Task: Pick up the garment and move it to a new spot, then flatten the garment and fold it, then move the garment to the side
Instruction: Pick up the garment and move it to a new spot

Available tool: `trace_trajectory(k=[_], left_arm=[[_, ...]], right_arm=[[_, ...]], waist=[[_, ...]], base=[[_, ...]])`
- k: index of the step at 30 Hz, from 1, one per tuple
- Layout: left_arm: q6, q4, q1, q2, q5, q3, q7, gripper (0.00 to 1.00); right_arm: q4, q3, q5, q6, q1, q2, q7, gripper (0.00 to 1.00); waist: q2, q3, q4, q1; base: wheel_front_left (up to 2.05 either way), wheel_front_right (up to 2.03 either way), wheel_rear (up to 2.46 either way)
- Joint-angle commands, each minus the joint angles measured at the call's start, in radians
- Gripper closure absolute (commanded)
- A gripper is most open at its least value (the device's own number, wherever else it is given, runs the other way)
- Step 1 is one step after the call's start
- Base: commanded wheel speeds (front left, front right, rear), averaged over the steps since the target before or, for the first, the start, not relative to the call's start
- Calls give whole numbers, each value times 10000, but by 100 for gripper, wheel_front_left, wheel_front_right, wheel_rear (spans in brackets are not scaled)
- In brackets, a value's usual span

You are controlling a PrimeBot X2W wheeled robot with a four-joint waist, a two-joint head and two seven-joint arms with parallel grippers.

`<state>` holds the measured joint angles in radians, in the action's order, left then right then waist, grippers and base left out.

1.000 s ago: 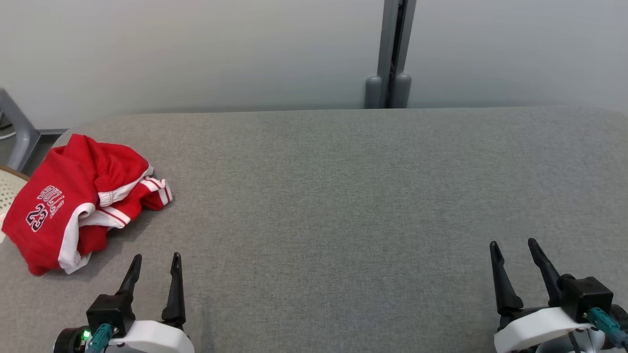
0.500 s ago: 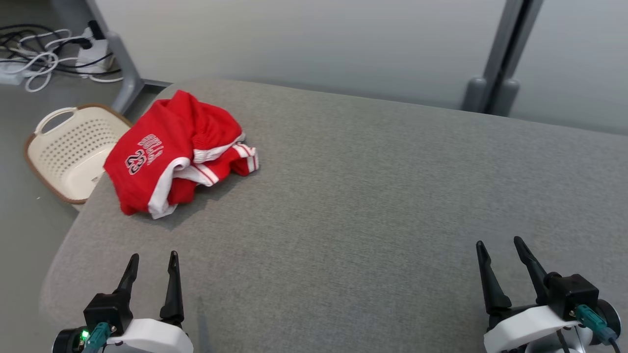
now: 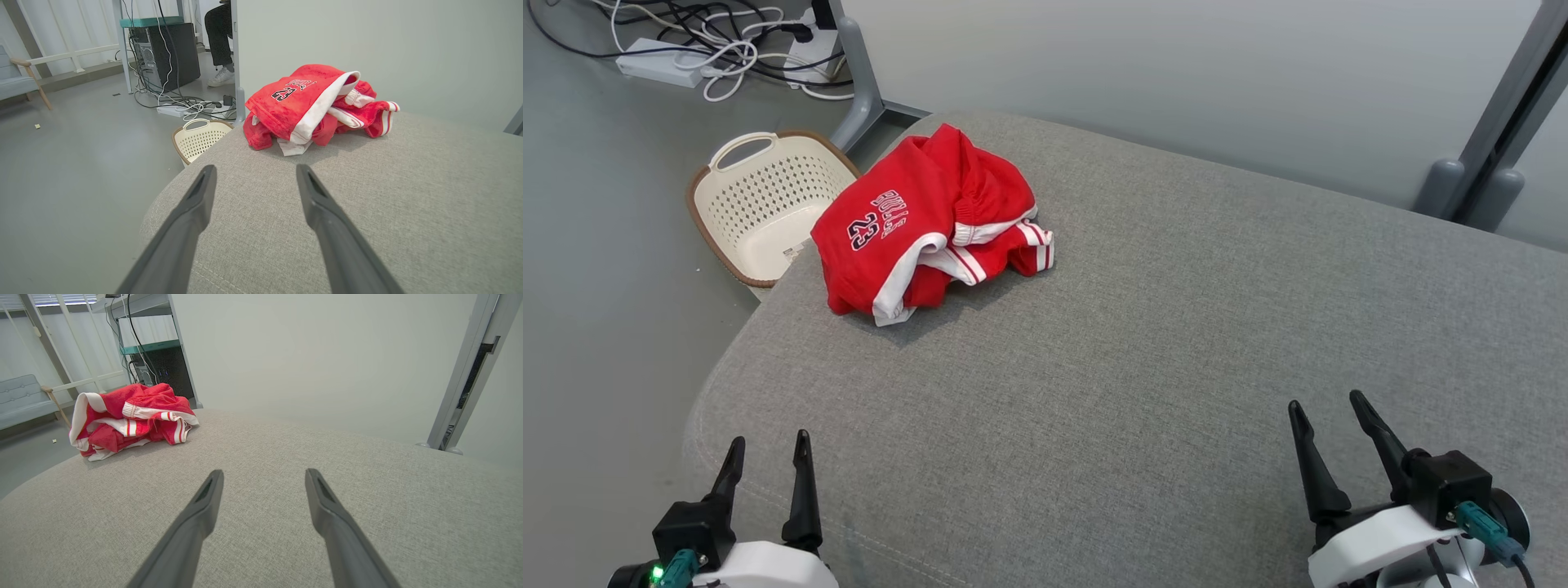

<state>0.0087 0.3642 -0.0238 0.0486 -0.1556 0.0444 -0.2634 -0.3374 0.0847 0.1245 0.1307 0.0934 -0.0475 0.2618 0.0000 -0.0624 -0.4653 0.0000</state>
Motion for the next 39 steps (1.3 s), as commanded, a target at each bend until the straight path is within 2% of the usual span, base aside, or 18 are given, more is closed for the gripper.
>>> trace_trajectory(k=[1,7,16,23,25,32,39], left_arm=[[26,-70,7,35,-86,-15,-20,0],[5,-69,-18,36,-250,61,-20,0],[-373,440,-535,35,-1133,147,-20,0],[-743,1034,-1849,73,-791,667,-20,0],[-1044,1294,-2608,237,-583,884,-20,0],[-1344,2509,-4483,945,-390,883,-19,0],[-1389,4282,-6445,1886,-575,-76,-16,0]], right_arm=[[-14,28,55,1,95,-60,47,0],[-83,100,-41,1,136,-60,47,0],[-65,227,-254,1,304,-79,47,0],[-14,308,-286,1,626,-330,47,0],[16,346,-329,1,736,-439,47,0],[-1,586,-248,1,1081,-624,47,0],[-138,845,-179,1,1292,-625,47,0]], waist=[[0,-21,-14,0],[0,-121,127,0],[0,-579,657,0],[0,-1268,1247,0],[0,-1569,1490,0],[0,-2109,2054,0],[0,-2458,2566,0]], base=[[0,0,0],[0,0,0],[0,0,0],[0,0,0],[0,0,0],[0,0,0],[0,0,0]])
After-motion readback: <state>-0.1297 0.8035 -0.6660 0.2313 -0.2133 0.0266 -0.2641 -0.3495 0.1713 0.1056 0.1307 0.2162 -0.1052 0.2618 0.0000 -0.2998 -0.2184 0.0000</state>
